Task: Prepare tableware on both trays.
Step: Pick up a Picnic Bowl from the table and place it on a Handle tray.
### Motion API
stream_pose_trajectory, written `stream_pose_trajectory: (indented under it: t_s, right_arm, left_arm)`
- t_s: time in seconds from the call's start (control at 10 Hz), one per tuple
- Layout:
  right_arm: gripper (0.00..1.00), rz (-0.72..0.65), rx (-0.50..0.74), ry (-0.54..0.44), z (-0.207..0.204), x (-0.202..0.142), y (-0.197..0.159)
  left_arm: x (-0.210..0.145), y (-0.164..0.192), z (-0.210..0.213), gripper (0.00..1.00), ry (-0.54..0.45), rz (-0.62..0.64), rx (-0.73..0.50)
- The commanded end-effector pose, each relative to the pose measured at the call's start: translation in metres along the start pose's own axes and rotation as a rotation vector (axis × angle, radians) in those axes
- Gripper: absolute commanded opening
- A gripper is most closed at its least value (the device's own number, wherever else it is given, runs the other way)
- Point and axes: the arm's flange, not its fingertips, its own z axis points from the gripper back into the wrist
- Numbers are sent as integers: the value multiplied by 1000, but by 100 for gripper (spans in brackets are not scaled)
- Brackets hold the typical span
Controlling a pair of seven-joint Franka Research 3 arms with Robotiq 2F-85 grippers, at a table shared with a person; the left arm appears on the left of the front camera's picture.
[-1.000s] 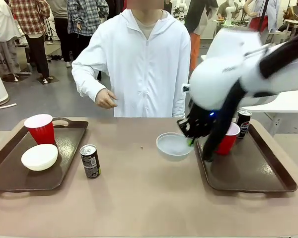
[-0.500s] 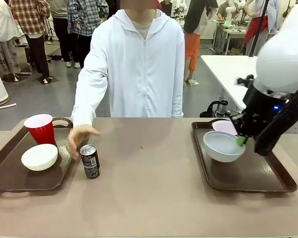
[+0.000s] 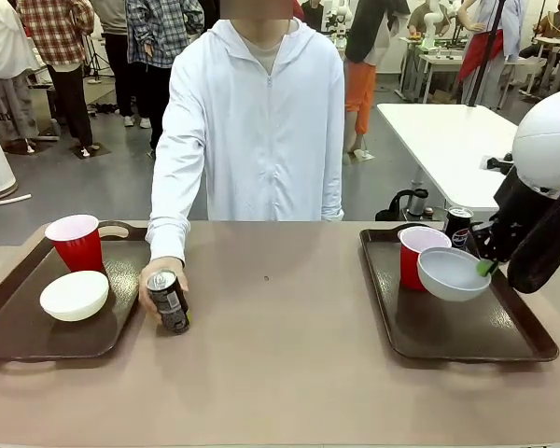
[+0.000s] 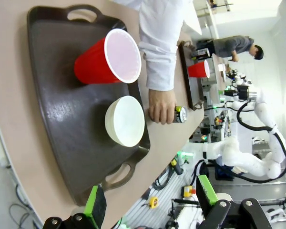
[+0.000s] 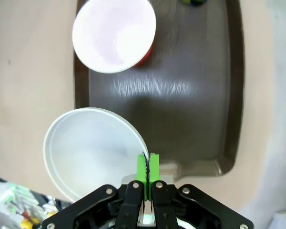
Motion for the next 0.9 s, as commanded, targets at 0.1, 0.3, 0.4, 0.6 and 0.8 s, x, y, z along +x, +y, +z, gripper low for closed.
stream_pose_trajectory:
  t_s: [0.1,0.3,0.4,0.6,0.8]
  right_arm:
    - [0,-8,-53,-92,-53,-8,1]
    - [0,10,-68,-53,-73,-11,6]
    - [0,23,-72,-29,-79,-14,8]
    - [0,28,-74,-18,-81,-15,8]
    - [0,30,-83,-7,-86,-16,8]
  left_arm:
    - [-2,-3,-1,100,-1,12,15]
    - [-2,-3,-1,100,-1,12,15]
    - [-2,-3,-1,100,-1,12,15]
    - [-2,-3,-1,100,-1,12,15]
    - [-2,-3,-1,100,-1,12,15]
